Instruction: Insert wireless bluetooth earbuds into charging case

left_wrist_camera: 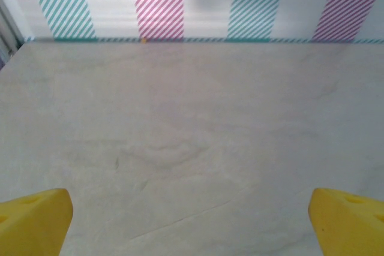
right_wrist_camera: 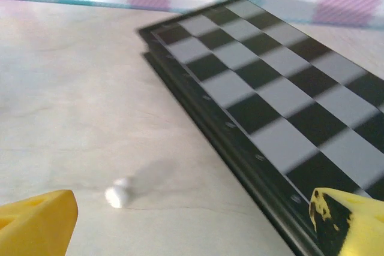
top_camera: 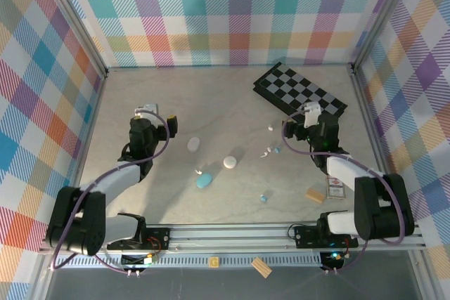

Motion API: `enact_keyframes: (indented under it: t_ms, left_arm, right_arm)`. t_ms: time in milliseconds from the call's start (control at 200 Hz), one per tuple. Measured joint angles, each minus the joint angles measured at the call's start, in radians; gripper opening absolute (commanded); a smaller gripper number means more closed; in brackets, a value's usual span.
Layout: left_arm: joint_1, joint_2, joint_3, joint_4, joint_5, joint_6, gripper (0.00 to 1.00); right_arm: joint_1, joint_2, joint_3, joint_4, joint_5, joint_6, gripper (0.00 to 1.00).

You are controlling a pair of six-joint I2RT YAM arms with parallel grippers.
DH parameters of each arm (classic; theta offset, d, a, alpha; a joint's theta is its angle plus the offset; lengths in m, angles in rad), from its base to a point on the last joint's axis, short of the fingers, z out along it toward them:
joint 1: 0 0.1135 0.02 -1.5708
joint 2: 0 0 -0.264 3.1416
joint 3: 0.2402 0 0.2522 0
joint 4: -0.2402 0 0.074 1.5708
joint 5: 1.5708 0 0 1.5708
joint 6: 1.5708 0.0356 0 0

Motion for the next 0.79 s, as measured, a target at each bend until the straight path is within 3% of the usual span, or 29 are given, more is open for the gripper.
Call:
enact_keyframes:
  t_ms: [170,470,795]
  left_arm:
    - [-0.063,-0.113,0.095,-0.228,0.019,-0.079,1.0]
    - [-0.069,-0.272,0.118,-0.497,0.091,-0.221,1.0]
    - [-0.069,-0.295,0.114,-0.576,0.124,-0.264,1.0]
  right_arm:
    - [0.174,-0.06,0.09,-0.188,-0.067,-0.137,0.99]
    - [0.457,0.009,0.187,-0.415,-0.208,-0.344,0.99]
    - [0.553,0.273,0.385,-0.639,-0.239,-0.555,0.99]
